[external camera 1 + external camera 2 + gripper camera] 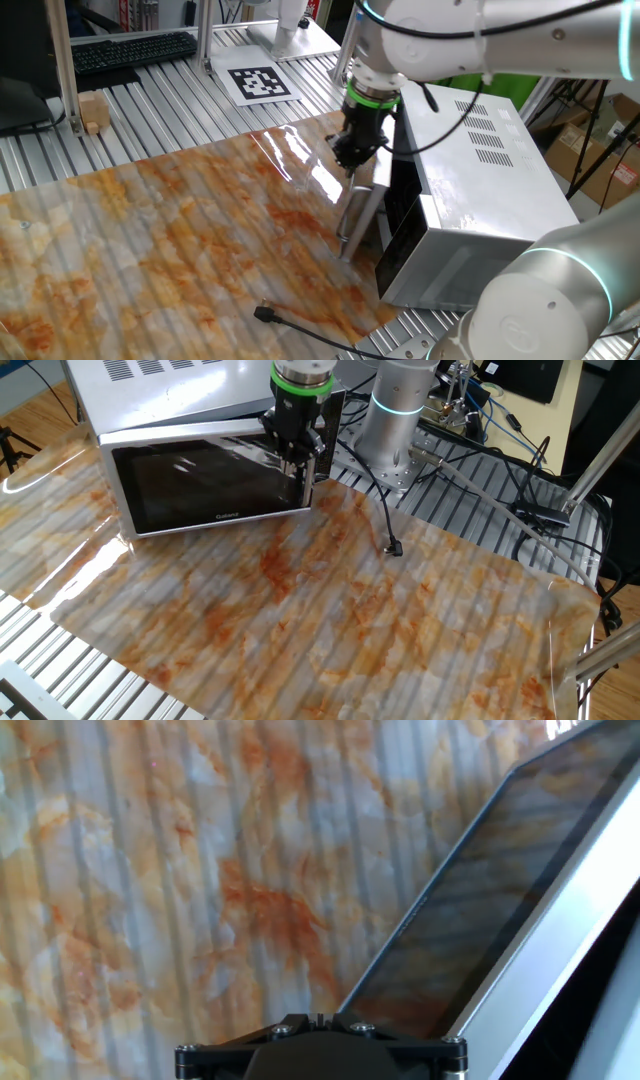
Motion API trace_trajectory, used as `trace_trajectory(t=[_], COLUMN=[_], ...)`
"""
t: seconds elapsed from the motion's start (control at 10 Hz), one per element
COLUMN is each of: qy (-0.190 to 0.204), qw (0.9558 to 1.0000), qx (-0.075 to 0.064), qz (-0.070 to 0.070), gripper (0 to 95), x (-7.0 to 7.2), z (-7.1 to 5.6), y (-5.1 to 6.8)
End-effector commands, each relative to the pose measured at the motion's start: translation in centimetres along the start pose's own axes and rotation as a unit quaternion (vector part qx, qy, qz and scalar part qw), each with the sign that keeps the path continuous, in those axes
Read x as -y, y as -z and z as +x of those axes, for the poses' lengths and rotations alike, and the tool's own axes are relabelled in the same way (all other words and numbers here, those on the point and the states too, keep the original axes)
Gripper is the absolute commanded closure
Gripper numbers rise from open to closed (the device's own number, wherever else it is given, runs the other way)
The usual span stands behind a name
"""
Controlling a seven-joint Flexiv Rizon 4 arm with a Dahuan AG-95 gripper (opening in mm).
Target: Close the microwave door
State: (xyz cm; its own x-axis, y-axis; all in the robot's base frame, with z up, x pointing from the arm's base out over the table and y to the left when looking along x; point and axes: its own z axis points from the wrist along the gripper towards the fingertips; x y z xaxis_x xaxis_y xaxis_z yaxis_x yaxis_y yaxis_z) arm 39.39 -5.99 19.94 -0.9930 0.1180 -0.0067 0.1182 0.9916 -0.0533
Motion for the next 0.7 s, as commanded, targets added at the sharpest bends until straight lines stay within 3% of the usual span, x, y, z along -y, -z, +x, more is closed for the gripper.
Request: trace_trajectory(t=[0.1, 0.7], qy=[0.003, 0.027], qw=[1.0, 0.9996], qx=[0.001, 0.007], qz=[0.0, -0.002], gripper=[95.0, 95.0], x=[0.5, 3.0], z=[0.4, 1.7], y=[-0.2, -0.4])
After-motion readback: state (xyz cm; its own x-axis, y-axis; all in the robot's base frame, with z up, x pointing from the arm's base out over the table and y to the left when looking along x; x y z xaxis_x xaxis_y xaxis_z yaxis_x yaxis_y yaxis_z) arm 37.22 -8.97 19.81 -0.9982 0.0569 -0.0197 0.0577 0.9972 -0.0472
